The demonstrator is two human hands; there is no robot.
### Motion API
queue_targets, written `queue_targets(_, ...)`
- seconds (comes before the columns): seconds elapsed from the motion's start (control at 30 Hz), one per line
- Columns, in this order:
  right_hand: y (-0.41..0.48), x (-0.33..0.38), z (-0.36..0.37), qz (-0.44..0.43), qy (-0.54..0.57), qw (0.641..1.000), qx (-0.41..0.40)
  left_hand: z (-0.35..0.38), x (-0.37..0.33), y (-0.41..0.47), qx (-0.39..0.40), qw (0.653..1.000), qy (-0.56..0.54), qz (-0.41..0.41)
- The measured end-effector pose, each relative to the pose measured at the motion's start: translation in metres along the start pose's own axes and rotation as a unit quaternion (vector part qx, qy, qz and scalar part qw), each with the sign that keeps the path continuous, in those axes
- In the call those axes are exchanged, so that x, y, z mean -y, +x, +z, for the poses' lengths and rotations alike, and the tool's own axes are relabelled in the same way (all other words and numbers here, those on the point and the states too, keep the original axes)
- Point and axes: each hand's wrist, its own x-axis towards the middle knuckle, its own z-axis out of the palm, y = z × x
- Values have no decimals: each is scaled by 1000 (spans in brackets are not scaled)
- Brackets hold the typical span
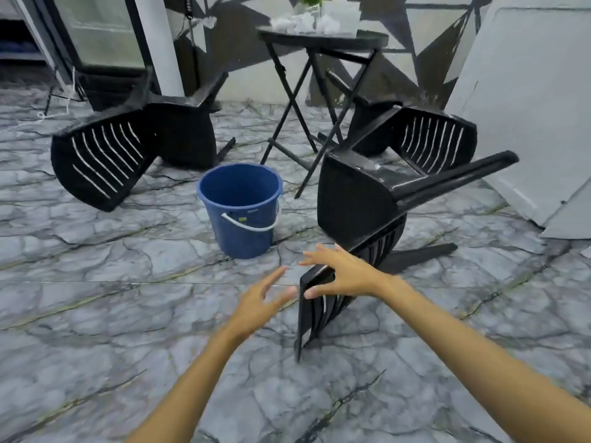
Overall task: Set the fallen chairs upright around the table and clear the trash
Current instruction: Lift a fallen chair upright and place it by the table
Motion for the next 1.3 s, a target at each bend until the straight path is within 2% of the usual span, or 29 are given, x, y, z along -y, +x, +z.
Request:
queue_targets(0.1,21,-36,29,-58,-58,996,-23,39,57,16,-41,994,-99,24)
queue_targets(0.23,34,-51,39,-107,-50,991,-56,80,110,32,-71,981,-173,49)
queue_targets(0.33,45,-43,36,-106,-65,992,-19,99,113,32,-88,969,-228,44)
queue_targets(0.43,59,-35,41,-122,-133,983,26,106,115,34,-106,964,-241,35)
queue_targets(0.57,68,-37,42,-128,-178,975,24,106,117,36,-97,955,-280,21)
queue_targets(0.67,69,-42,46,-147,-172,974,11,107,114,32,-95,954,-285,18)
queue_targets(0.93,73,-37,41,-137,-143,979,50,106,111,29,-102,948,-300,29)
queue_targets(1.1,64,-35,7,-132,-93,986,49,106,76,36,-124,939,-315,49)
queue_targets(1.3,35,-10,-121,-95,-27,994,36,84,-51,50,-140,953,-263,58)
